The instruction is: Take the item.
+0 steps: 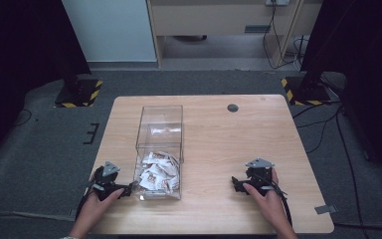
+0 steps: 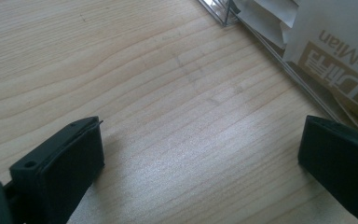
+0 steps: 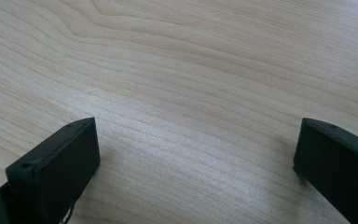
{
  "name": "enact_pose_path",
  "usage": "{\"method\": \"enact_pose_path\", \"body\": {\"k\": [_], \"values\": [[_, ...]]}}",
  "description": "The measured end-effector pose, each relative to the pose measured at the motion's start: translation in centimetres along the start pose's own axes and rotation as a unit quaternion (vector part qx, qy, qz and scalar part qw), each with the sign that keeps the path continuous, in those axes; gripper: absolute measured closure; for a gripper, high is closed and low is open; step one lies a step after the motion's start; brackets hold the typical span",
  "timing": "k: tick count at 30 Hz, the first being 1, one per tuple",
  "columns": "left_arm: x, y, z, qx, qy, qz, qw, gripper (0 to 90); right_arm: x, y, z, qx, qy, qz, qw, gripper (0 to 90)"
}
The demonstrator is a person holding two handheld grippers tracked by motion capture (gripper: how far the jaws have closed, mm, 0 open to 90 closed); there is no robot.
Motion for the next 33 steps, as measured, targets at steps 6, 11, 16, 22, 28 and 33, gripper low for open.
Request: {"method": "enact_pose_path", "body": {"k": [6, 11, 16, 22, 28, 33], "values": [[0.0, 0.0, 0.0, 0.000, 0.000, 0.000, 1.0000, 0.0, 0.0, 0.0, 0.0, 0.000, 0.000, 0.000, 1.0000, 0.7], [0.0, 0.0, 0.0, 0.000, 0.000, 0.000, 1.0000, 0.0, 0.0, 0.0, 0.2, 0.003, 0.001, -0.002, 1.0000, 3.8], [0.0, 0.0, 0.0, 0.000, 0.000, 0.000, 1.0000, 0.0, -0.6, 0.0, 0.6, 0.008, 0.021, -0.006, 0.9997, 7.1], [0.0, 0.0, 0.0, 0.000, 0.000, 0.000, 1.0000, 0.0, -1.7, 1.0, 1.4, 0.016, 0.040, 0.017, 0.9989, 10.4], [0.0, 0.0, 0.0, 0.000, 0.000, 0.000, 1.0000, 0.0, -3.2, 2.0, 2.1, 0.012, 0.050, 0.045, 0.9976, 17.2], [0.0, 0.0, 0.0, 0.000, 0.000, 0.000, 1.0000, 0.0, -4.4, 3.1, 2.6, 0.013, 0.062, 0.058, 0.9963, 21.2]]}}
Point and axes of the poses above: each handheld gripper's, and its own axes: z roughly backward along the jaws, y roughly out of its top, x roughly to its right, the point moved 10 cm from there along -z, roughly forward along the jaws, and after that the axes turned 8 degrees about y, right-handed, at the moved point
